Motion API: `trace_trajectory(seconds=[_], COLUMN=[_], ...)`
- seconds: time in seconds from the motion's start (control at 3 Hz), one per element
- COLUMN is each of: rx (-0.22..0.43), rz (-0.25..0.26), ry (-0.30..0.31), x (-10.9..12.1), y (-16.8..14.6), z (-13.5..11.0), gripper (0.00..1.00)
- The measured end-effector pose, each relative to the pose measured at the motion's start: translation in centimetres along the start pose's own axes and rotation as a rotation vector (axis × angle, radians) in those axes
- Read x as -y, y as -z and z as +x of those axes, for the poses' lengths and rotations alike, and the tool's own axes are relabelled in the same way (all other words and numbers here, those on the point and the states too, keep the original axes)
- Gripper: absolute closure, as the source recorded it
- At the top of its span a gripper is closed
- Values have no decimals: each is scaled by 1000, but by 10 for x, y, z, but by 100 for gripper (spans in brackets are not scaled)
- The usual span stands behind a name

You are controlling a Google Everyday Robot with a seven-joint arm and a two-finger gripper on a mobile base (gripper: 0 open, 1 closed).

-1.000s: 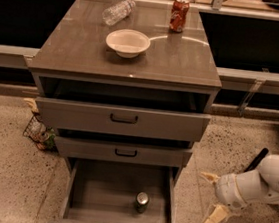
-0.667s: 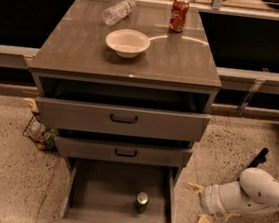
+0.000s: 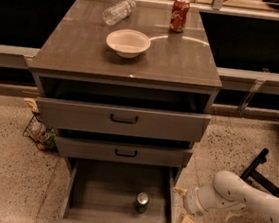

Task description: Pick green can from bottom drawer and place on counter

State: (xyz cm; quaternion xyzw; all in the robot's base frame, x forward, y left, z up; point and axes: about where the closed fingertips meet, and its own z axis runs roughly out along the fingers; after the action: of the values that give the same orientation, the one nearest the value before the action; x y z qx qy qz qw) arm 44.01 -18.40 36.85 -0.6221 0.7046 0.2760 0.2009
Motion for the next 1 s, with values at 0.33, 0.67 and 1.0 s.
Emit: trace_trajectory(seconds=[0.33, 0.67, 1.0], rx=[-100, -103, -62], rz=[47, 64, 84], ry=[-7, -9, -3], x=[28, 33, 40], y=[-15, -17, -34], z=[19, 19, 22], gripper=[0, 0, 0])
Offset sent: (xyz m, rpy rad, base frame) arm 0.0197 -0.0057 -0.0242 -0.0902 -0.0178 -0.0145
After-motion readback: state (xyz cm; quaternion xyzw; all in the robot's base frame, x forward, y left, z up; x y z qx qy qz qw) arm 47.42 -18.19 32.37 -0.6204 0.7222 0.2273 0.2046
